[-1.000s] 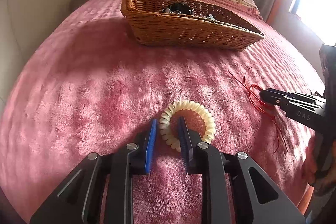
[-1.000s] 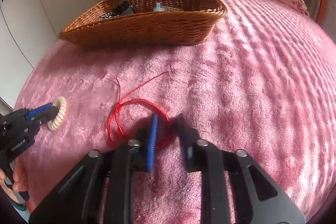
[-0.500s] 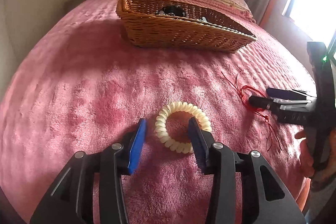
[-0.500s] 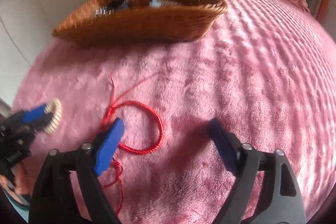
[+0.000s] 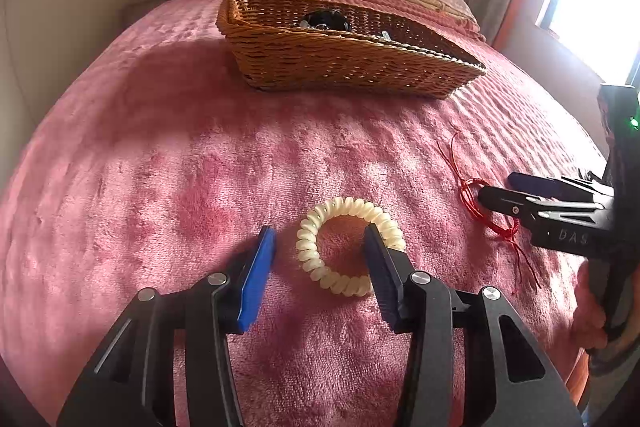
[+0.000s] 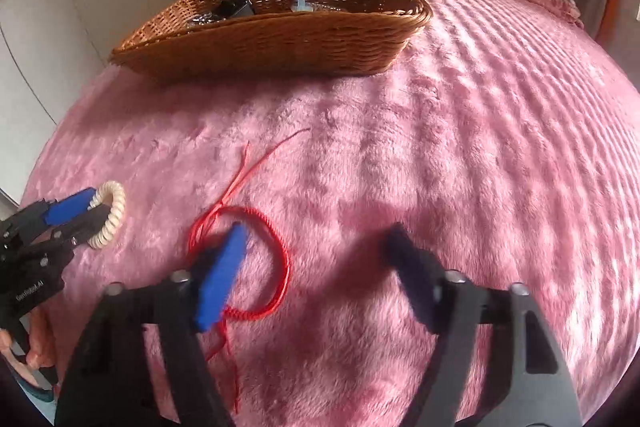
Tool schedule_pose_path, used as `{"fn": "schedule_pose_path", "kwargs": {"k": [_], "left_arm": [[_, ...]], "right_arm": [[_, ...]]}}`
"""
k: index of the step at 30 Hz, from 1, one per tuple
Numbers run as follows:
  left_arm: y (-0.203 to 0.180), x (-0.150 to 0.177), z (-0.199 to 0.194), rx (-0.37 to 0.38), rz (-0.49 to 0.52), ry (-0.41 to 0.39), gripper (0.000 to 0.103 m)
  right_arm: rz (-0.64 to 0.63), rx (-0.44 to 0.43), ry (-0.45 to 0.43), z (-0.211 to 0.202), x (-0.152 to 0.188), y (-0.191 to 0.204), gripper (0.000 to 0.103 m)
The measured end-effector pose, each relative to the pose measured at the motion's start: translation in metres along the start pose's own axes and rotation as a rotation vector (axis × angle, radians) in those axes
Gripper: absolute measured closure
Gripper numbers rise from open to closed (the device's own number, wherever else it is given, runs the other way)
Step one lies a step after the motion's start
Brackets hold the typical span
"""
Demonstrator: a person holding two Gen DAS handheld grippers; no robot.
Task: Organize jewelry
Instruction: 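Carry both bracelets into the basket and open both tools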
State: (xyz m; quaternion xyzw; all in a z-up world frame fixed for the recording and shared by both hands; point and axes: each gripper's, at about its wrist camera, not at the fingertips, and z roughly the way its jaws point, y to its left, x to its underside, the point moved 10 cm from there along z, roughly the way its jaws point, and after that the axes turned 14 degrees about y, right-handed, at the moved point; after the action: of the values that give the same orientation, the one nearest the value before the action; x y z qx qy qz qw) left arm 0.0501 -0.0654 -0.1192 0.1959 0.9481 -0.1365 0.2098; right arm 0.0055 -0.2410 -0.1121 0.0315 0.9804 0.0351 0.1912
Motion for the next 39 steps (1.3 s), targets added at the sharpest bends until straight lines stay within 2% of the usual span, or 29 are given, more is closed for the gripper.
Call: {"fn": "schedule_pose_path", "kwargs": {"k": [1,2,4,5,7,9,16,23,28,32,36,39], "left_arm": [[0.0,0.0,0.0,-0.003,0.003,0.001,0.063],[-0.001,0.0,0.0,-0.011,0.008,0.0,0.067],[-0.003,0.002,0.0,-0.02,0.024,-0.001,0.087],[-0.005,0.002,0.0,-0.022,0.031,-0.001,0.093],[-0.008,0.002,-0.001,-0.033,0.047,-0.008,0.093],[-0.01,0.0,-0.005,-0.029,0.056,-0.025,0.094],[-0.012,-0.007,-0.033,-0.007,0.061,-0.106,0.094],[-0.017,-0.043,-0.07,0.002,0.06,-0.205,0.094],[-0.014,-0.1,-0.098,-0.002,0.026,-0.308,0.094],[-0.005,-0.155,-0.098,-0.006,-0.01,-0.347,0.094],[0.004,-0.2,-0.079,-0.011,-0.034,-0.343,0.094],[0.009,-0.222,-0.057,-0.006,-0.045,-0.315,0.094]], "right_arm": [[-0.012,-0.004,-0.008,-0.002,0.002,0.004,0.056],[-0.024,-0.011,-0.01,-0.003,0.003,0.008,0.061],[-0.05,0.003,-0.019,-0.005,0.007,0.016,0.075],[-0.063,0.007,-0.019,-0.005,0.007,0.02,0.079],[-0.086,-0.001,-0.024,-0.007,0.009,0.028,0.094],[-0.086,-0.021,-0.029,-0.01,0.009,0.035,0.099],[-0.065,-0.045,-0.092,-0.037,0.012,0.035,0.1],[-0.05,-0.052,-0.227,-0.094,-0.02,0.03,0.1],[-0.038,-0.046,-0.317,-0.125,-0.078,0.024,0.1],[-0.023,-0.039,-0.355,-0.129,-0.126,0.021,0.1],[-0.015,-0.027,-0.342,-0.112,-0.17,0.02,0.1],[0.008,-0.05,-0.284,-0.079,-0.2,0.018,0.1]]}}
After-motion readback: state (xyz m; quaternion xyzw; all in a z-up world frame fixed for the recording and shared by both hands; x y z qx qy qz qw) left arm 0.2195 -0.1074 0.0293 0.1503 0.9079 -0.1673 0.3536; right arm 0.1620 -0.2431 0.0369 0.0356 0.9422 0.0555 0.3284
